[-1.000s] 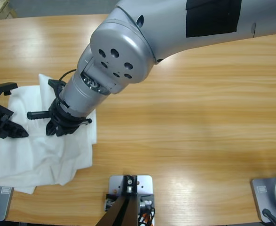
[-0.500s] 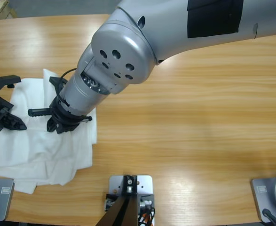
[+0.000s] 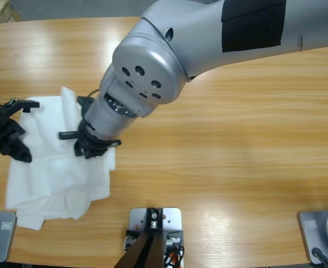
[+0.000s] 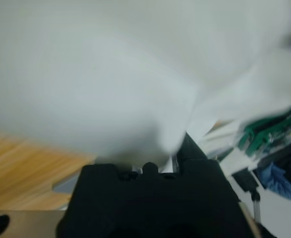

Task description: Fold clothes

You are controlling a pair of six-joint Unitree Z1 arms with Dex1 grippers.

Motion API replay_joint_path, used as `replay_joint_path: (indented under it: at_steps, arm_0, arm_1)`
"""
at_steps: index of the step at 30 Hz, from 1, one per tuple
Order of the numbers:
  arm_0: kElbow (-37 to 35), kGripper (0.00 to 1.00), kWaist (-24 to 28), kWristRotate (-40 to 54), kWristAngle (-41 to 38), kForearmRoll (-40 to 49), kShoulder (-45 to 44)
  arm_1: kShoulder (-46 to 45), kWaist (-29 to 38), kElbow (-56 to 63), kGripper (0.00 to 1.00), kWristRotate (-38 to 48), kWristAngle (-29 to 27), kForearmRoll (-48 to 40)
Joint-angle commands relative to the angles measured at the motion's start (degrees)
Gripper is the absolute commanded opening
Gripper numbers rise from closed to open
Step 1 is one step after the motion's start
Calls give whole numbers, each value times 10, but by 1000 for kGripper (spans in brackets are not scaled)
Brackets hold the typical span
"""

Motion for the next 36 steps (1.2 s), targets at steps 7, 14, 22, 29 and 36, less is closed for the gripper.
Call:
replay_joint_path:
  at_steps: [7,14,22,29,36]
  arm_0:
    - [-75,966,18,-51,90,24,-171]
    - [-9,318,-67,-142,33,-25,-281]
    - [143,0,-174,-295,36,-172,-312]
    - [186,0,-187,-380,79,-208,-270]
    - [192,0,-192,-430,84,-244,-212]
  arm_1:
    - [-46,-5,-83,1000,-83,-51,127]
    - [-46,-11,-162,62,-149,-33,189]
    - [-5,-44,-162,0,-166,99,116]
    - [56,-61,-158,0,-125,202,8]
    - [105,-71,-157,0,-123,213,-24]
